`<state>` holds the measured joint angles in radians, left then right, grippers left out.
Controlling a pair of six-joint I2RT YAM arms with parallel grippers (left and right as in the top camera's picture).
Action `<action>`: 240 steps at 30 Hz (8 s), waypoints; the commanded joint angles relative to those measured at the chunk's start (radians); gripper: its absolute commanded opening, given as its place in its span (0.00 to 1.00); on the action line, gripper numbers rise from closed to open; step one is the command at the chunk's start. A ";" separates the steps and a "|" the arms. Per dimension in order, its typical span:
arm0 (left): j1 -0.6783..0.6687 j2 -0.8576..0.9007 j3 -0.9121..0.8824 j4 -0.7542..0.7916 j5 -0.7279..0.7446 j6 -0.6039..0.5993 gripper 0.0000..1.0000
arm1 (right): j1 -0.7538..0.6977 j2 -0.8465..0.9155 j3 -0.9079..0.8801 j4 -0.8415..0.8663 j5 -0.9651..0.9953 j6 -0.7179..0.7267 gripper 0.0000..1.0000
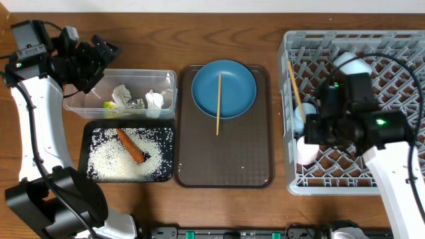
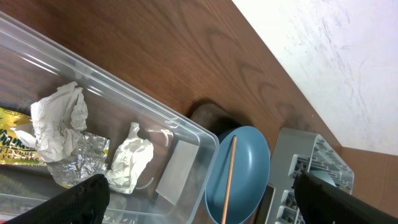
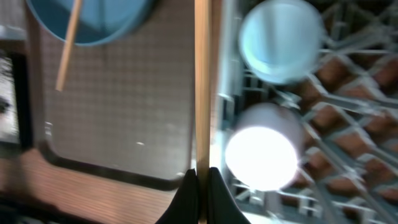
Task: Sort waste into correct bins and load items into the dishwasher rack
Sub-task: 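Carry the chopstick right into the rack with the right gripper, then insert the chopstick upright in the rack and open the right gripper, then move the right gripper back to the plate and grasp the second chopstick, then lift the second chopstick and carry it right into the rack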
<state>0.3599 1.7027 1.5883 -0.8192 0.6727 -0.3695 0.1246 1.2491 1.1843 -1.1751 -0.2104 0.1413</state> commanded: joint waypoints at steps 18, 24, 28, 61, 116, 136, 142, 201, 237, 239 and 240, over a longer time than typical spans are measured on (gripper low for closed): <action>0.005 0.007 -0.007 -0.003 -0.012 -0.001 0.96 | -0.054 0.001 -0.004 -0.055 0.418 -0.120 0.01; 0.005 0.007 -0.007 -0.003 -0.012 -0.002 0.96 | -0.065 0.027 -0.005 -0.051 0.449 -0.119 0.01; 0.005 0.007 -0.007 -0.003 -0.012 -0.002 0.96 | -0.092 0.070 -0.005 -0.048 0.450 -0.085 0.01; 0.005 0.007 -0.007 -0.003 -0.012 -0.001 0.96 | -0.113 0.220 -0.005 0.077 0.465 -0.121 0.11; 0.005 0.007 -0.007 -0.003 -0.012 -0.002 0.96 | 0.465 0.231 0.076 0.420 0.166 0.630 0.25; 0.005 0.007 -0.007 -0.003 -0.012 -0.002 0.96 | 0.628 0.500 0.076 0.574 0.298 0.711 0.30; 0.005 0.007 -0.007 -0.003 -0.012 -0.002 0.96 | 0.629 0.537 0.076 0.602 0.272 0.711 0.31; 0.005 0.007 -0.007 -0.003 -0.012 -0.002 0.96 | 0.668 0.608 0.075 0.610 0.282 0.733 0.15; 0.005 0.007 -0.007 -0.003 -0.012 -0.001 0.96 | 0.225 -0.100 0.079 0.028 0.305 0.030 0.01; 0.005 0.007 -0.007 -0.003 -0.012 -0.002 0.96 | 0.173 -0.116 0.079 -0.015 0.333 -0.019 0.01; 0.005 0.007 -0.007 -0.003 -0.012 -0.001 0.96 | 0.154 -0.120 0.079 -0.031 0.348 -0.045 0.01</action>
<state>0.3599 1.7027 1.5879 -0.8192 0.6727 -0.3695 0.3260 1.1412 1.2575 -1.1851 0.0887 0.2371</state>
